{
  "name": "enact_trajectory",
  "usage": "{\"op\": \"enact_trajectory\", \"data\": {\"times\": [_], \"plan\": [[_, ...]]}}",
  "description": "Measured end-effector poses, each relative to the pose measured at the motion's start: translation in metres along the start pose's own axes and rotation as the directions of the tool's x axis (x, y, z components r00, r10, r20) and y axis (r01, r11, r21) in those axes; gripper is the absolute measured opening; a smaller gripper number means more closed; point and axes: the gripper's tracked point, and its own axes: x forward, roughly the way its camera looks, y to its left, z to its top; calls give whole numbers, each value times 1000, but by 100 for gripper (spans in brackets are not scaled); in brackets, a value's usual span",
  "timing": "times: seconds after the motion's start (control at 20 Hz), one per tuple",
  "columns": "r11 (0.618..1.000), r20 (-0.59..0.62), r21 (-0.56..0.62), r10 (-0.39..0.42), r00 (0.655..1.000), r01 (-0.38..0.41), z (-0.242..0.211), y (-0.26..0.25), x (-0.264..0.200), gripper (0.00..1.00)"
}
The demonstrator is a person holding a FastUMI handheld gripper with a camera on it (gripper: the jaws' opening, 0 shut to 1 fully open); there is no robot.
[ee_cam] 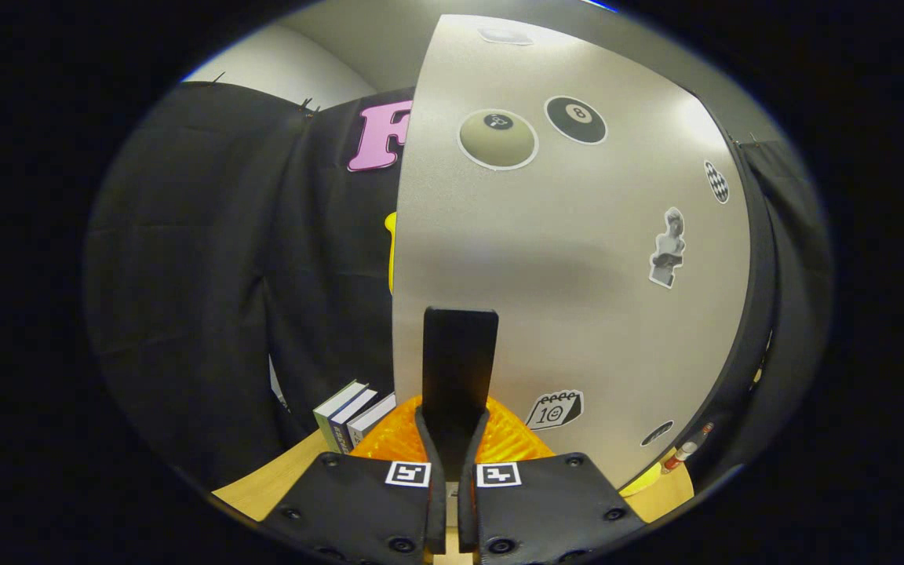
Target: Open the shoe cabinet door, grab the shoes and put them into the shoe cabinet, then close the shoe cabinet door.
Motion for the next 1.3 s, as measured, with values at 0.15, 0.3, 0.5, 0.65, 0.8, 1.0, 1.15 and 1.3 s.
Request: {"op": "enact_trajectory", "data": {"times": [0.15, 0.3, 0.5, 0.65, 0.8, 1.0, 1.15, 1.3], "plan": [[1000, 15, -2, 13, 1000, -13, -2, -5, -21, 7], [1000, 31, -4, 13, 999, -13, -6, -14, -42, 7], [1000, 37, 5, 3, 999, -3, -11, -25, -55, 7], [1000, 49, 20, -16, 999, 15, -13, -31, -62, 7], [999, 60, 31, -40, 997, 38, -15, -41, -74, 7], [996, 61, 45, -83, 995, 80, -17, -56, -84, 6], [991, 61, 51, -128, 990, 125, -18, -68, -88, 6], [984, 61, 66, -172, 983, 168, -19, -77, -92, 5]]}}
